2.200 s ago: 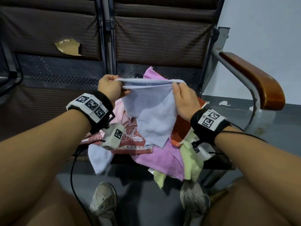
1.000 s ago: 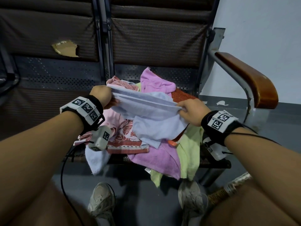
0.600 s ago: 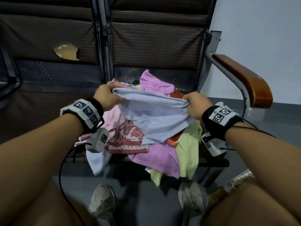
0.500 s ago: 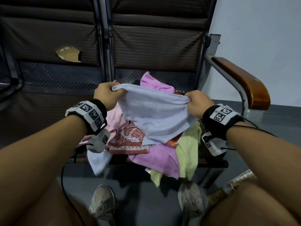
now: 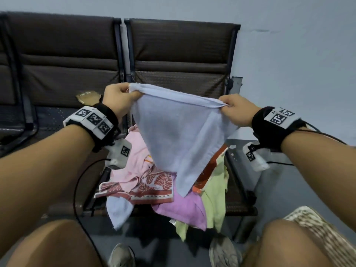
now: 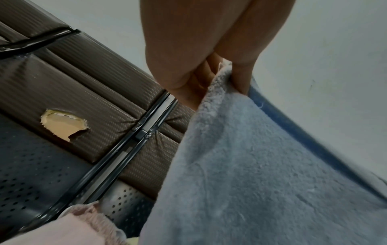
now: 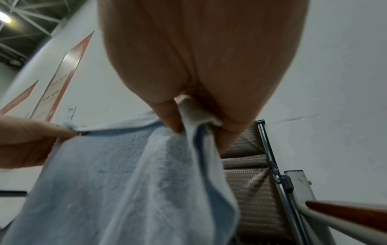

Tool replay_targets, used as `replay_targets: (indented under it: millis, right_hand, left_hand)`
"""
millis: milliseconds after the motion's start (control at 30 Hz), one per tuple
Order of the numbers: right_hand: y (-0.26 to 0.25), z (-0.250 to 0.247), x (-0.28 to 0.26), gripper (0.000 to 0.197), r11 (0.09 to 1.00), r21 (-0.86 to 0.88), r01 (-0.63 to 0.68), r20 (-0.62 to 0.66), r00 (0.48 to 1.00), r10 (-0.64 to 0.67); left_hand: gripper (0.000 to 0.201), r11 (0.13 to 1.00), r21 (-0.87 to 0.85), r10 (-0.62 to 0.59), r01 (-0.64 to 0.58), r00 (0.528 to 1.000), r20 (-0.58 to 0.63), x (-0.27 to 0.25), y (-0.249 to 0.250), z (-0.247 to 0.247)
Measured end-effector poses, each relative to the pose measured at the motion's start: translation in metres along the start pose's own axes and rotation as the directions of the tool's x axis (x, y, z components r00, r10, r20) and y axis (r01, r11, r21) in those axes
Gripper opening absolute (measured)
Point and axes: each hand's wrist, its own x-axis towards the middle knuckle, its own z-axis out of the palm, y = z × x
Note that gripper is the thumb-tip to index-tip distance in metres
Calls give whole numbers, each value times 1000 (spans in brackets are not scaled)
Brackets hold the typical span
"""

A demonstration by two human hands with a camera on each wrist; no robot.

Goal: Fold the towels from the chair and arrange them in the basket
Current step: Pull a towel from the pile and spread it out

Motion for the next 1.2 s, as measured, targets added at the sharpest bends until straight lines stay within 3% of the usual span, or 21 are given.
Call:
replay_targets:
  millis: [167,233,333,433,500,633,700,767,833,900,1000,1033,1067,1133,1200]
  right_hand:
    - [-21,-24,7,24,990,97,-98,-128,986,110]
    - [-26,-30,9,28,991,82,-109,-158,980,121]
    - [-30,-34,9,45,963,216,-159,-135,972,191]
    - [-30,-33,12,43,910,336,-242,-68,958,280]
    - [-34,-27,13,29,823,485,-295,3,942,336]
    - [-50,-7,11,17,601,720,-346,133,920,370]
    - [-62,3,9,12,529,777,-341,175,924,339]
    - [-71,8,5,20,446,812,-377,303,925,229]
    - [-77,12,0,23,490,785,-380,360,922,139]
    - [-76,16,-3,15,606,733,-307,285,949,136]
    - [-73,15,-9,19,717,650,-251,252,962,108]
    - [-72,13,-11,26,741,627,-239,264,961,87]
    - [-72,12,-13,32,750,621,-226,281,958,56]
    - [-72,9,-15,35,753,624,-208,319,948,-3]
    - [-68,8,-14,31,789,589,-175,315,949,-25]
  left_hand:
    - [10,987,-132,-95,93,995,-7,7,31,0]
    - [18,976,-157,-154,148,988,-29,9,38,-1]
    - [32,959,-175,-235,225,971,-42,11,44,1]
    - [23,908,-283,-341,308,937,-76,9,48,12]
    - [11,882,-335,-369,332,928,-51,0,55,26]
    - [30,855,-387,-327,344,938,112,-31,70,59]
    - [31,877,-359,-254,318,943,216,-51,76,76]
    - [28,931,-267,-149,248,928,340,-68,78,87]
    - [17,970,-136,-119,200,884,452,-78,77,90]
    - [14,971,-95,-155,221,877,454,-79,74,86]
    - [19,981,-98,-147,168,971,190,-67,62,75]
    - [27,990,-48,-125,131,986,107,-61,57,71]
    - [41,991,-12,-129,131,986,106,-56,51,68]
    - [60,977,-41,-184,209,925,334,-50,45,62]
    - [51,952,-65,-212,299,800,561,-43,42,57]
